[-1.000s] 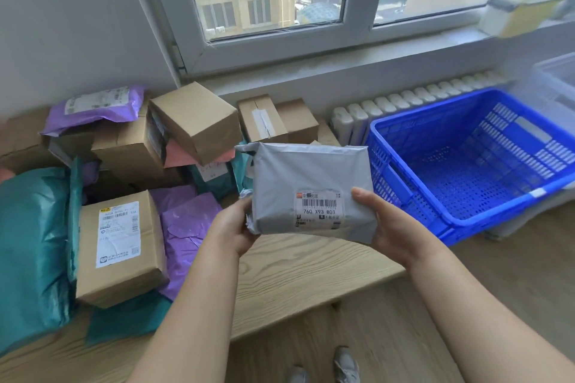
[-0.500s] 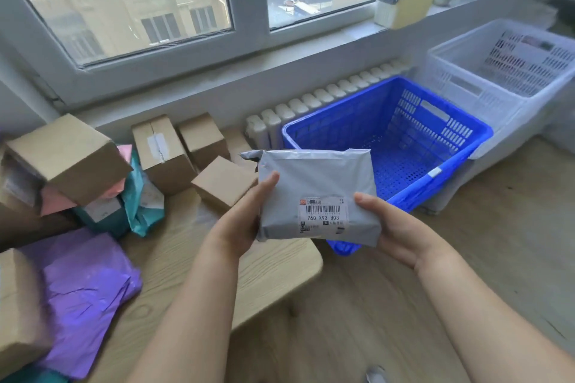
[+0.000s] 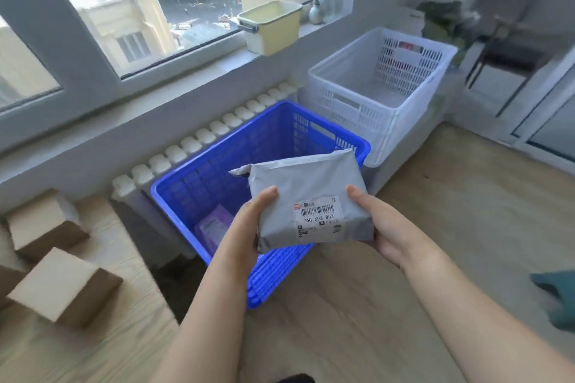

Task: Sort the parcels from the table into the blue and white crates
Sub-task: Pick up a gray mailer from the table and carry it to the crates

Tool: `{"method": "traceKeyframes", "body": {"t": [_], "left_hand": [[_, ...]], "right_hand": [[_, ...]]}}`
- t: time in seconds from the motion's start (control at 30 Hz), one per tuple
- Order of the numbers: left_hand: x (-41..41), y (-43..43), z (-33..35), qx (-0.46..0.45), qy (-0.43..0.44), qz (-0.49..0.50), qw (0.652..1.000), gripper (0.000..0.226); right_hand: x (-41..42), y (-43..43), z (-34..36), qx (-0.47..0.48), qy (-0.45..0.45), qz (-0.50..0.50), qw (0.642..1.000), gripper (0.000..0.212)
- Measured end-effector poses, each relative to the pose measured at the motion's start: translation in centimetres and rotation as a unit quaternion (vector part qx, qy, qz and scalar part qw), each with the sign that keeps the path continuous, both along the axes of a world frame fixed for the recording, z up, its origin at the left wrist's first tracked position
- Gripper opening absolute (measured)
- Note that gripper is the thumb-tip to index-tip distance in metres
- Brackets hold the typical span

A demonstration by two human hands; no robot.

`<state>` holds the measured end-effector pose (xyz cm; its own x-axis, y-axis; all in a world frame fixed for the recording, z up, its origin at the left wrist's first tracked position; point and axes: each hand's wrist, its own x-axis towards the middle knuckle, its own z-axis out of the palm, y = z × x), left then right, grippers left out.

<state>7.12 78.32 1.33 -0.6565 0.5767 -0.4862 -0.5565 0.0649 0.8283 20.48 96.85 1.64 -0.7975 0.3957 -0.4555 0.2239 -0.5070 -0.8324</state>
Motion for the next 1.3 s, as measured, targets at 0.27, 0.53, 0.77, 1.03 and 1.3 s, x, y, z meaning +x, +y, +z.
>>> {"method": "traceKeyframes", "body": {"t": [0.27,0.53,0.77,1.03,1.3], "left_hand": [[-4.4,16.2,-0.4,-0.008,0.033,-0.072,0.997,0.035],[-9.5,33.1,-0.2,0.013,0.034,-0.113,0.993,0.043],[-11.7,46.9,-1.6,-0.013,0.035,-0.090,0.995,0.065],[-13.8,58.2,-2.4,-0.055,0.006,0.042,0.998,0.049],[-18.8,62.8,-3.7,-0.077,-0.030,0.183,0.980,0.052]], "right_hand": [[-3.1,15.3,-1.5,0.022,-0.001,-0.104,0.994,0.094],[-5.6,29.7,0.0,0.037,-0.032,-0.144,0.988,0.071],[-7.8,43.4,0.0,0.059,-0.037,-0.147,0.987,0.084],[-14.3,57.5,-0.5,0.111,-0.047,-0.048,0.992,0.069],[-25.3,65.0,-2.0,0.138,-0.077,0.067,0.985,0.044]]}}
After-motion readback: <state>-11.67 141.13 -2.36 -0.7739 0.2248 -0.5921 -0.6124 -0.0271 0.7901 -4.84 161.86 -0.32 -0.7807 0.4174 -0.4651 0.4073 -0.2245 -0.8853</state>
